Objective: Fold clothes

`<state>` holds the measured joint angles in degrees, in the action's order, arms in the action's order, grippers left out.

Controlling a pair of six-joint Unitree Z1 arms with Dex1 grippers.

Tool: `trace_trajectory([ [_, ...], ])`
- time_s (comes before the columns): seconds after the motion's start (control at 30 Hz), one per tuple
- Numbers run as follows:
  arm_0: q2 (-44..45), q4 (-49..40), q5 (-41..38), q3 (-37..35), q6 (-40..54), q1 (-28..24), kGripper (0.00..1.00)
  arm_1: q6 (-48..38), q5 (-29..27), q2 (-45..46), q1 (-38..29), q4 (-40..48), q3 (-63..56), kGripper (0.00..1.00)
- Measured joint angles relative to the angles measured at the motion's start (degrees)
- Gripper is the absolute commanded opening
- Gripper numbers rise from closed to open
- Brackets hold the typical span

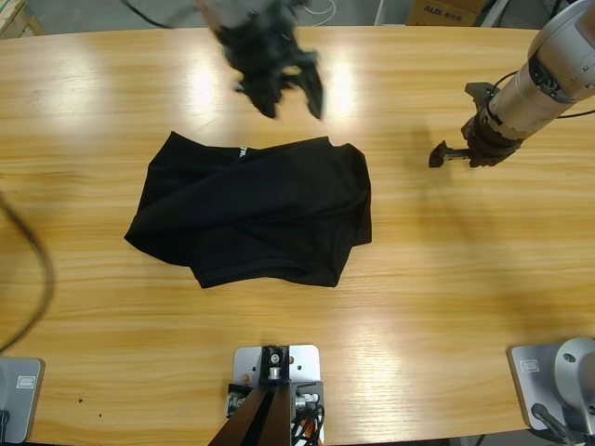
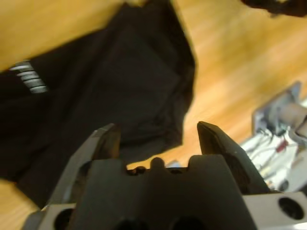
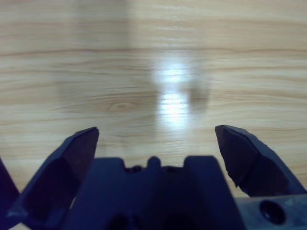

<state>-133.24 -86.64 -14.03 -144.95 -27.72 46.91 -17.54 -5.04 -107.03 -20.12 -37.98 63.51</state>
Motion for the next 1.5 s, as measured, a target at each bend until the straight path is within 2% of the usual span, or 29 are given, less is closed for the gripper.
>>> trace_trajectory([
  [0.1, 8.02, -0.15, 2.91, 11.84, 3.34, -4.04, 0.559, 3.46, 4.59, 1.83, 0.0, 0.64, 0.33, 0.976],
  [0.13, 11.14, -0.18, 3.38, 17.73, 4.77, -5.42, 0.559, 4.59, 6.97, 2.64, 0.0, 0.78, 0.84, 0.918],
  [0.17, 14.17, 0.38, 3.64, 23.95, 6.1, -6.76, 0.559, 5.72, 9.21, 3.33, 0.0, 0.84, 1.38, 0.76],
  [0.23, 19.38, 3.81, 3.86, 35.18, 9.01, -8.67, 0.559, 8.29, 13.49, 3.89, -0.14, 0.87, 2.62, 0.299],
  [0.3, 22.66, 8.16, 3.86, 44.07, 12.58, -9.97, 0.559, 9.66, 15.98, 3.89, -0.97, 0.42, 4.44, 0.01],
  [0.43, 24.98, 17.46, 3.63, 56.76, 17.33, -12.98, 0.559, 10.16, 16.96, 3.83, -4.22, -2.93, 9.69, 0.0],
  [0.53, 24.97, 22.32, 3.44, 61.16, 18.25, -13.8, 0.559, 10.28, 17.65, 3.46, -5.62, -4.58, 14.32, 0.0],
  [0.67, 24.3, 25.67, 2.31, 62.18, 17.83, -13.89, 0.559, 10.28, 20.97, 0.45, -6.96, -8.82, 23.66, 0.0],
  [0.87, 21.59, 28.97, 1.62, 62.67, 15.77, -13.78, 0.559, 10.27, 26.17, -8.82, -11.52, -13.22, 34.84, 0.0],
  [1.07, 20.7, 32.61, 0.63, 64.95, 15.48, -13.75, 0.563, 10.27, 26.35, -16.1, -15.13, -14.55, 39.82, 0.0],
  [1.5, 20.7, 34.44, 0.52, 67.62, 15.48, -13.83, 0.572, 10.45, 26.59, -22.31, -16.93, -17.93, 45.09, 0.0],
])
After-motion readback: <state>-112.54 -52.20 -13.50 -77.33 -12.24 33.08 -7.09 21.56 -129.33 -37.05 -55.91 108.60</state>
